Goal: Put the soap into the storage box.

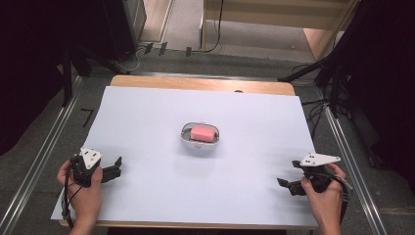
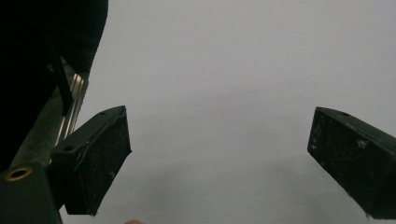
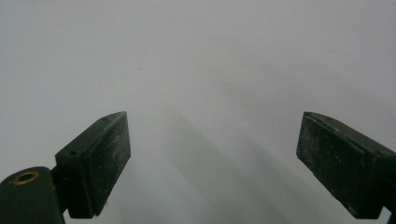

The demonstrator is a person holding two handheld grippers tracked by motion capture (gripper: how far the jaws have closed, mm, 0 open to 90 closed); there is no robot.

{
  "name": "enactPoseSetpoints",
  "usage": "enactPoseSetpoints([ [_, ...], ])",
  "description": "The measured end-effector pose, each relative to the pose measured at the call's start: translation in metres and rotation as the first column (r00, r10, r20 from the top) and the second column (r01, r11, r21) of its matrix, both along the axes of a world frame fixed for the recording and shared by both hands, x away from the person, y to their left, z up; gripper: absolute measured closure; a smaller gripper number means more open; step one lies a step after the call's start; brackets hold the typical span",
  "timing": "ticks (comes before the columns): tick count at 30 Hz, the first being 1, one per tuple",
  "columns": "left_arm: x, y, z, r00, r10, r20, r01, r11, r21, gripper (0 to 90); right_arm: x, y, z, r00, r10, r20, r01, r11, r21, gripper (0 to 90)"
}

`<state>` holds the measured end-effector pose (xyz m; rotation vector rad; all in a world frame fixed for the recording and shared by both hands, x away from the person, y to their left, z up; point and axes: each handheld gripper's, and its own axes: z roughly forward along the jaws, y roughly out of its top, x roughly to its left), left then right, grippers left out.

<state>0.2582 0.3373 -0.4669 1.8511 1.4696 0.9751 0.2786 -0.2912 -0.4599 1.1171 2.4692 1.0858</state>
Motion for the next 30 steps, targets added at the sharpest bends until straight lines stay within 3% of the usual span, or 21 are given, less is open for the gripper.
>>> enactPoseSetpoints([
  [18,0.000,0.001,0.000,1.0000,-0.002,-0.003,0.002,1.0000,-0.003,6.5,-0.042,-0.042,-0.019,0.9944,-0.099,0.037,0.094,0.990,0.109,10.8],
  [26,0.000,0.000,0.000,1.0000,0.001,-0.006,-0.001,1.0000,-0.002,6.5,-0.059,-0.055,-0.028,0.9844,-0.151,0.090,0.131,0.972,0.196,10.6],
  [30,0.001,0.001,0.000,0.9999,0.003,-0.011,-0.003,1.0000,-0.005,6.5,-0.063,-0.058,-0.031,0.9818,-0.150,0.116,0.119,0.964,0.236,10.0],
])
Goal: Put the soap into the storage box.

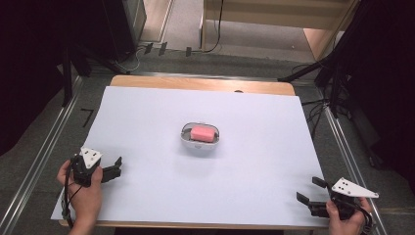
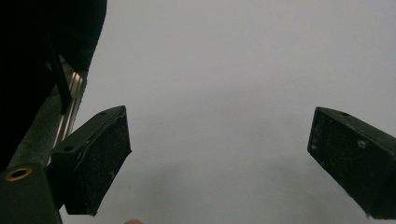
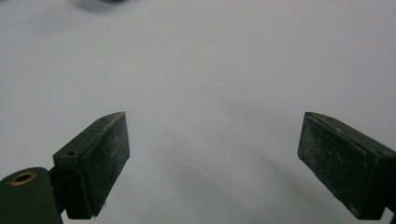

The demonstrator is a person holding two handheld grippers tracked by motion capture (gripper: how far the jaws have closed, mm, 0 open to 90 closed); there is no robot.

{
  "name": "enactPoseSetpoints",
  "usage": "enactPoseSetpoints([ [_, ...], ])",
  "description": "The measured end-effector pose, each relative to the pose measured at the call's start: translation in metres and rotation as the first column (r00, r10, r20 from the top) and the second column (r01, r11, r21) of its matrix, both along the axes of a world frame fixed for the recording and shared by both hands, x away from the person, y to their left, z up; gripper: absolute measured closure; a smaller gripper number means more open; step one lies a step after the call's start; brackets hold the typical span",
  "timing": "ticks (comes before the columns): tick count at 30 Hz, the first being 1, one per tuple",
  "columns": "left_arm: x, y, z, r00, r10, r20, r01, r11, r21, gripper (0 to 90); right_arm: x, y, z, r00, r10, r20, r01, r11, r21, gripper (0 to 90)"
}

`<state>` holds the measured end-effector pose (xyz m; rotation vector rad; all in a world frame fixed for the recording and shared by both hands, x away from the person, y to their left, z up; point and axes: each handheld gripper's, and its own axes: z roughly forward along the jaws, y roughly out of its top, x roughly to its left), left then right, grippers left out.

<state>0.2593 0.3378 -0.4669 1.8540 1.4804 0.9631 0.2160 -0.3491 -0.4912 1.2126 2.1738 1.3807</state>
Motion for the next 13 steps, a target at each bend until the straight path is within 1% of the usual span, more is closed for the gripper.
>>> enactPoseSetpoints([
  [2,0.0001,0.0003,0.0000,1.0000,0.002,-0.001,-0.002,1.0000,-0.006,6.5,-0.0008,0.0010,0.0001,1.0000,-0.007,0.005,0.007,1.000,-0.009,10.0],
  [4,-0.0003,0.0009,0.0003,1.0000,0.000,0.002,0.000,1.0000,-0.007,6.5,-0.0006,0.0035,-0.0015,1.0000,-0.009,0.001,0.009,0.999,-0.036,10.3],
  [6,-0.0004,0.0008,0.0003,1.0000,0.000,0.003,0.000,1.0000,-0.007,6.5,-0.0006,0.0059,-0.0025,1.0000,-0.007,-0.002,0.007,0.998,-0.056,13.0],
  [7,-0.0006,0.0004,0.0001,1.0000,-0.002,0.004,0.002,1.0000,-0.007,6.5,-0.0008,0.0063,-0.0026,1.0000,-0.006,-0.002,0.006,0.998,-0.057,14.0],
  [10,-0.0005,-0.0008,-0.0003,1.0000,-0.005,0.004,0.005,1.0000,0.007,6.5,-0.0011,0.0051,-0.0032,1.0000,0.003,-0.002,-0.003,0.999,-0.046,14.1],
  [12,-0.0002,-0.0011,-0.0003,1.0000,-0.005,0.004,0.005,0.9999,0.012,6.5,-0.0006,0.0044,-0.0045,0.9995,-0.002,-0.031,0.001,1.000,-0.028,14.1],
  [13,0.0002,-0.0010,-0.0005,1.0000,-0.002,-0.003,0.002,0.9999,0.010,6.5,-0.0001,0.0031,-0.0080,0.9979,0.006,-0.064,-0.007,1.000,-0.011,17.5],
])
